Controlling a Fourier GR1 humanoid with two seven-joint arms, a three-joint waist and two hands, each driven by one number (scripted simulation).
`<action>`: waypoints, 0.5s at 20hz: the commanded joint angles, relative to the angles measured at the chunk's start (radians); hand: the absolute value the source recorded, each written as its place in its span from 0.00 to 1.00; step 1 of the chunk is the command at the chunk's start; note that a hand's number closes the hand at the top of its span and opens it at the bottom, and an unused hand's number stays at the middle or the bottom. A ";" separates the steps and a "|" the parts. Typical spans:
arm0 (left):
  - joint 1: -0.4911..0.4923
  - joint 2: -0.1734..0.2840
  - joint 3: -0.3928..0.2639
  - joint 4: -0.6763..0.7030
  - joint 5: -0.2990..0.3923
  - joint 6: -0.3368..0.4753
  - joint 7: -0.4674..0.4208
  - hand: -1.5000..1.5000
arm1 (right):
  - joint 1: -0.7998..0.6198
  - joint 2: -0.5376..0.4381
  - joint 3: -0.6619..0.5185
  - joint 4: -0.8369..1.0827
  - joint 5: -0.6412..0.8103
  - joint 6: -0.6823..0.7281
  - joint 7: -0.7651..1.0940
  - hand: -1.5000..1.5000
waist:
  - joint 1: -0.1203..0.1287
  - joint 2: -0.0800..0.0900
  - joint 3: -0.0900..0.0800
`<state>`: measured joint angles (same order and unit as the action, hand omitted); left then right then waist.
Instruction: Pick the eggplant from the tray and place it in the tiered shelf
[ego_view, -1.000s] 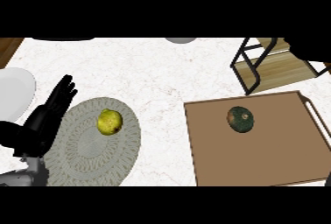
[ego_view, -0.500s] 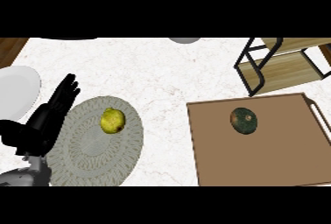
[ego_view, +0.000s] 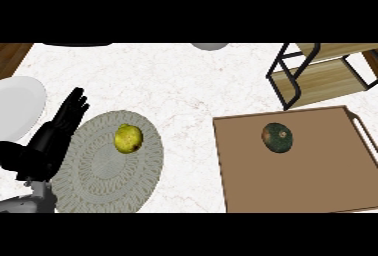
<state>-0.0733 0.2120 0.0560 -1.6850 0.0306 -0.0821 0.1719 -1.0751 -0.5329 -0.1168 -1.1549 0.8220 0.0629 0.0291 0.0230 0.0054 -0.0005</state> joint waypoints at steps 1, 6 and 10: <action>-0.023 -0.019 -0.016 0.016 -0.024 0.019 0.026 0.50 | -0.026 0.007 0.017 0.153 0.003 -0.003 -0.113 1.00 | -0.004 0.001 0.000; -0.053 -0.004 0.009 0.043 -0.005 0.003 0.022 0.50 | -0.060 -0.021 0.118 0.241 0.056 0.136 -0.190 1.00 | 0.000 0.002 0.000; 0.011 -0.026 -0.007 0.002 -0.025 0.010 -0.020 0.50 | -0.034 -0.025 0.116 0.277 0.061 0.164 -0.233 1.00 | -0.006 -0.002 0.000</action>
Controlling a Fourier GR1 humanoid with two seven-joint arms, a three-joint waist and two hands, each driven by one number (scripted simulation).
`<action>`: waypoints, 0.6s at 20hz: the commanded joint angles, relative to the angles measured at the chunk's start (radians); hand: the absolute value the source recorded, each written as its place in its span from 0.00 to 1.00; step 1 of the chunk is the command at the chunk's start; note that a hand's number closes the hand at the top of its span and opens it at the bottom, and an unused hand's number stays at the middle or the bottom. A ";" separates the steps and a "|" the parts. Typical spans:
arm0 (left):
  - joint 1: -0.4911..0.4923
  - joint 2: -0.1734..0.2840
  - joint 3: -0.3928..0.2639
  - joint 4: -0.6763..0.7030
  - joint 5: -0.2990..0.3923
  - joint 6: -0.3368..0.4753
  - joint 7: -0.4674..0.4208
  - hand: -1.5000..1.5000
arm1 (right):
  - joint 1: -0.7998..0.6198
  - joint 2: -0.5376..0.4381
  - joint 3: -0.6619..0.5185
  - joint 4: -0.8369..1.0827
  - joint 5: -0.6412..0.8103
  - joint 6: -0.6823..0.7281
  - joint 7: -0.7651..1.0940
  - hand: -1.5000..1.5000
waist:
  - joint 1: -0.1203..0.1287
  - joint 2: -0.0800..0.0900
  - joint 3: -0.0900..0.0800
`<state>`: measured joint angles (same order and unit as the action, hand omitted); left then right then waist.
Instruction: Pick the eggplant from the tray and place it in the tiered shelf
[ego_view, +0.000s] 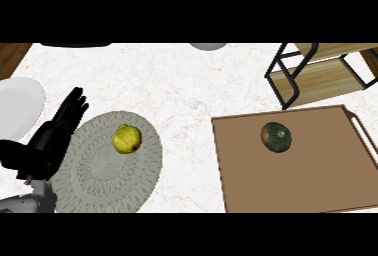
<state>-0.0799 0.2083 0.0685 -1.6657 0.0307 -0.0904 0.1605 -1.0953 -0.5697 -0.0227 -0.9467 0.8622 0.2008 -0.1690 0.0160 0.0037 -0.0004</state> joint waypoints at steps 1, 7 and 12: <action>0.023 0.010 0.002 -0.068 0.004 -0.007 0.055 0.50 | 0.040 -0.022 -0.006 0.036 0.005 0.030 -0.052 1.00 | -0.006 -0.004 0.000; 0.033 -0.046 -0.043 -0.064 -0.033 0.024 0.032 0.50 | -0.003 -0.036 -0.083 0.146 0.054 -0.091 0.071 1.00 | 0.004 0.000 0.000; -0.057 -0.002 0.001 -0.024 -0.009 0.007 0.086 0.50 | 0.022 -0.072 -0.152 0.217 0.118 -0.321 0.169 1.00 | 0.006 0.008 0.001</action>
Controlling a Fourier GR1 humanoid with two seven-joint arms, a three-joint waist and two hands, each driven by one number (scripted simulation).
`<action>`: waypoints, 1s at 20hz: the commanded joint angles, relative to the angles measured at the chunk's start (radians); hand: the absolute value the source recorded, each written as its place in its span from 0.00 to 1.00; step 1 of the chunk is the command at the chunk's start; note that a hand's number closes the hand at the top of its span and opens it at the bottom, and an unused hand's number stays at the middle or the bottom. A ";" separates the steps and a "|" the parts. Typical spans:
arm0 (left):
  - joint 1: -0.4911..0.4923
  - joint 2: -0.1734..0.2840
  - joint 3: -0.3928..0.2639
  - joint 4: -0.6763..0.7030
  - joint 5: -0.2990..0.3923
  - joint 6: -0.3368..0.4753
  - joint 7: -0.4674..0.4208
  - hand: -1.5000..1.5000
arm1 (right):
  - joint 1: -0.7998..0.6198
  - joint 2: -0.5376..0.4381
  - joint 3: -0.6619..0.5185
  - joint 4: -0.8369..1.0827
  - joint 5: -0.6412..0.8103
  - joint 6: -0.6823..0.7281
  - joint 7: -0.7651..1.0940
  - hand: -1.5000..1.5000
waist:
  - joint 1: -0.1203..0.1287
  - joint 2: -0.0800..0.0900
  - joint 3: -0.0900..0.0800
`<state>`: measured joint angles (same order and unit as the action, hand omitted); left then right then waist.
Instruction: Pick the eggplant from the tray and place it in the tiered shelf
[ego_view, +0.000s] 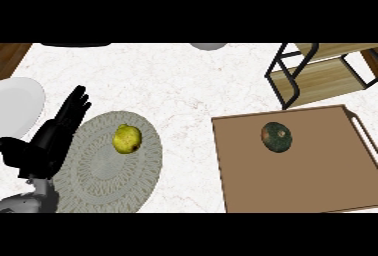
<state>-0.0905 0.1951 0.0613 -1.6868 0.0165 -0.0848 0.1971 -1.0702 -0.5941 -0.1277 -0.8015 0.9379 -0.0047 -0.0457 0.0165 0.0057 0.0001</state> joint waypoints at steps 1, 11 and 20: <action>0.009 0.010 0.010 -0.006 0.003 -0.006 -0.011 0.50 | 0.037 -0.163 0.136 0.046 0.220 0.005 0.021 1.00 | -0.002 0.005 -0.004; -0.034 -0.017 -0.019 -0.039 -0.021 0.017 0.039 0.50 | -0.125 -0.143 0.075 0.154 0.231 0.054 0.090 0.00 | 0.005 -0.001 0.000; 0.023 0.013 0.034 0.027 0.009 -0.024 -0.026 0.50 | -0.277 -0.139 -0.147 0.050 0.000 0.121 0.177 0.00 | -0.013 -0.012 -0.001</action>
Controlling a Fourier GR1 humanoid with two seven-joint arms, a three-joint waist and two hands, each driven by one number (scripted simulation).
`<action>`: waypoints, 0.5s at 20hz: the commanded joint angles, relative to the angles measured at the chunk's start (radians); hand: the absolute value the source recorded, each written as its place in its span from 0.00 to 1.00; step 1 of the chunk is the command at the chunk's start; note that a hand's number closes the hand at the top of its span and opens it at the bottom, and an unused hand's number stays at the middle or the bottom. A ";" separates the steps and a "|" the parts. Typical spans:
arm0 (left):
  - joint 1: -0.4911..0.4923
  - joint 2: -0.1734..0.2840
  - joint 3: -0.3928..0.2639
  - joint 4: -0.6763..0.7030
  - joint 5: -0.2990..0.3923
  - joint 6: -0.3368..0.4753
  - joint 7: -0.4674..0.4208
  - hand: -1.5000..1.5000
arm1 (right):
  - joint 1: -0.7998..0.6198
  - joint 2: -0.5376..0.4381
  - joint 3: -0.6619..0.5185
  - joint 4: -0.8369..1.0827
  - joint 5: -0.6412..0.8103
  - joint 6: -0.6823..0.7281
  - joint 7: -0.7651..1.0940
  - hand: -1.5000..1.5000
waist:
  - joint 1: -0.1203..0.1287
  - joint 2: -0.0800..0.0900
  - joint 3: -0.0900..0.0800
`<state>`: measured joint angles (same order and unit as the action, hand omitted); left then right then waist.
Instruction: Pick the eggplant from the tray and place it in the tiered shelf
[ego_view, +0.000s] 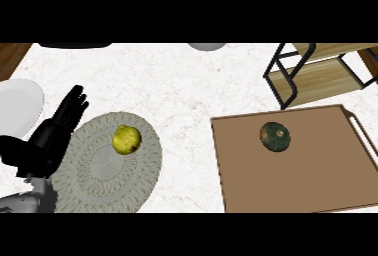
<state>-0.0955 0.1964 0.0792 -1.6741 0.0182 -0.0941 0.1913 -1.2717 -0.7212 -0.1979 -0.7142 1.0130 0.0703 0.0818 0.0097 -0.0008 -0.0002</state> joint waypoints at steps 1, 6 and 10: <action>0.063 -0.016 -0.018 -0.023 -0.023 0.005 -0.037 0.50 | -0.072 -0.033 -0.097 -0.016 -0.081 0.037 0.053 0.00 | 0.002 -0.003 0.000; 0.008 -0.001 0.006 0.001 -0.005 0.001 -0.014 0.50 | -0.137 -0.086 -0.287 -0.001 -0.215 0.038 0.205 0.00 | -0.012 -0.003 0.001; 0.036 0.001 0.012 -0.003 0.002 -0.008 -0.027 0.50 | -0.176 -0.207 -0.415 0.036 -0.318 0.145 0.285 0.00 | -0.021 -0.007 0.001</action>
<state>-0.0655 0.1929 0.0837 -1.6797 0.0132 -0.0942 0.1731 -1.4068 -0.8447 -0.4930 -0.7093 0.7853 0.1579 0.2900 -0.0051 -0.0068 -0.0001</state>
